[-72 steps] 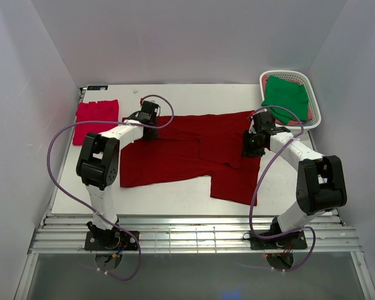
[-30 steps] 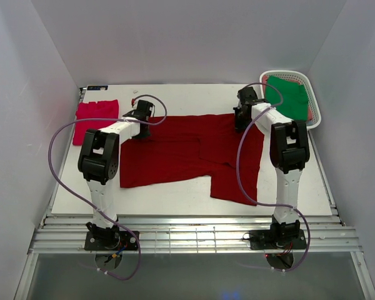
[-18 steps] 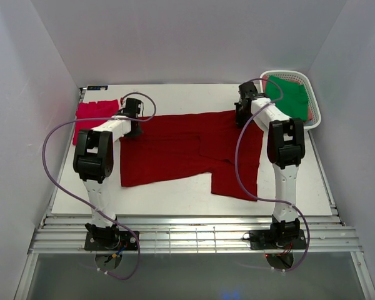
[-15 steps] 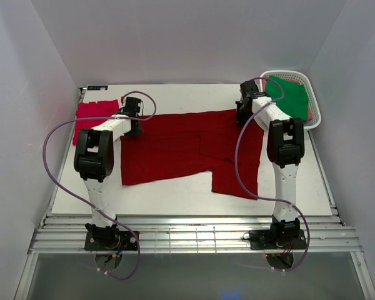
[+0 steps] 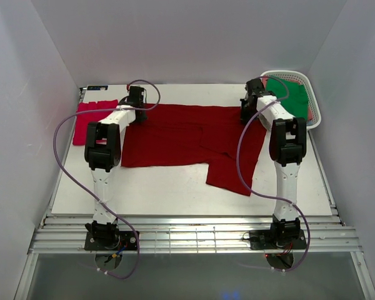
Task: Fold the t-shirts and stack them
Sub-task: Fold the tshirt
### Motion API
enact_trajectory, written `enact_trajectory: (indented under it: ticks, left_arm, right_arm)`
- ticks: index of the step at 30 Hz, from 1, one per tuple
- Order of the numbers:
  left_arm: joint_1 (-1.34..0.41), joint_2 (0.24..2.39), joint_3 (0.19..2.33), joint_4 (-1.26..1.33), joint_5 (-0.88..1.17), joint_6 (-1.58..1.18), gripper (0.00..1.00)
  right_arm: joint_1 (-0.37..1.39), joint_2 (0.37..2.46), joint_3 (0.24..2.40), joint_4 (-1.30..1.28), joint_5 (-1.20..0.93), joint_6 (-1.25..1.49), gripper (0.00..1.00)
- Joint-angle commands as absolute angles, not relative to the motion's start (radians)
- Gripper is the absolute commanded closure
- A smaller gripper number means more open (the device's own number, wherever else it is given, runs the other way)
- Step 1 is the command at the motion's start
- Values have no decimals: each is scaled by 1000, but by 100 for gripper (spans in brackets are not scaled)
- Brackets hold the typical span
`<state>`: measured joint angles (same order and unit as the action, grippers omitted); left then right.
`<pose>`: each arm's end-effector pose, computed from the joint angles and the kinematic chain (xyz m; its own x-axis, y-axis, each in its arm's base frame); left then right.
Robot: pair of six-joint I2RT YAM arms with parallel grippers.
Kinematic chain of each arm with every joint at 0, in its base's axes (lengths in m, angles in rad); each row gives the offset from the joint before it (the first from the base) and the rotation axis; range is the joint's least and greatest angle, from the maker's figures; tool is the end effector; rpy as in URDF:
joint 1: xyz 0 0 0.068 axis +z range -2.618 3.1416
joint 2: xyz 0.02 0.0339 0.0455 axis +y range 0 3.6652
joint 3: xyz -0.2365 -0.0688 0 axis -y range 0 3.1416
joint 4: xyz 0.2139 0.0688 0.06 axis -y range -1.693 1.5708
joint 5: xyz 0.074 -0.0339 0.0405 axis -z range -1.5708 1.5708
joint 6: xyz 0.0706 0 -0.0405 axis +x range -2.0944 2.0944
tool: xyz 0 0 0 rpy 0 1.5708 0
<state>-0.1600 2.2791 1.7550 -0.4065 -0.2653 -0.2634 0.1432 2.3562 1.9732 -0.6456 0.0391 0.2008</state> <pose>0.4709 -0.0572 0.1240 -0.7642 -0.1312 -0.6315 -0.2070 0.9772 0.0475 0.4781 0.0661 0.1326 -0.8552 0.0780 -0.5123 0.0489 0.9963 0.0701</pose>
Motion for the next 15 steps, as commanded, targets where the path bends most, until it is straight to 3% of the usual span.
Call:
enact_trajectory:
  ticks: [1, 3, 4, 7, 9, 15]
  left_arm:
    - [-149, 2284, 1764, -474, -233, -259, 97]
    - [-152, 2203, 1760, -447, -235, -259, 85]
    - [-155, 2166, 1741, -428, -242, -255, 73]
    - [-170, 2009, 1692, -384, -273, -235, 61]
    - [-187, 1927, 1637, -382, -288, -232, 59]
    - [-216, 1648, 1209, -417, -379, -270, 57]
  right_arm:
    - [124, 2318, 1916, -588, 31, 127, 91]
    - [124, 2205, 1857, -517, 35, 103, 79]
    - [124, 2153, 1823, -491, 44, 92, 76]
    - [138, 1921, 1648, -378, 77, 80, 62]
    - [167, 1767, 1574, -391, 154, 84, 56]
    - [268, 1464, 1225, -528, 244, 199, 57]
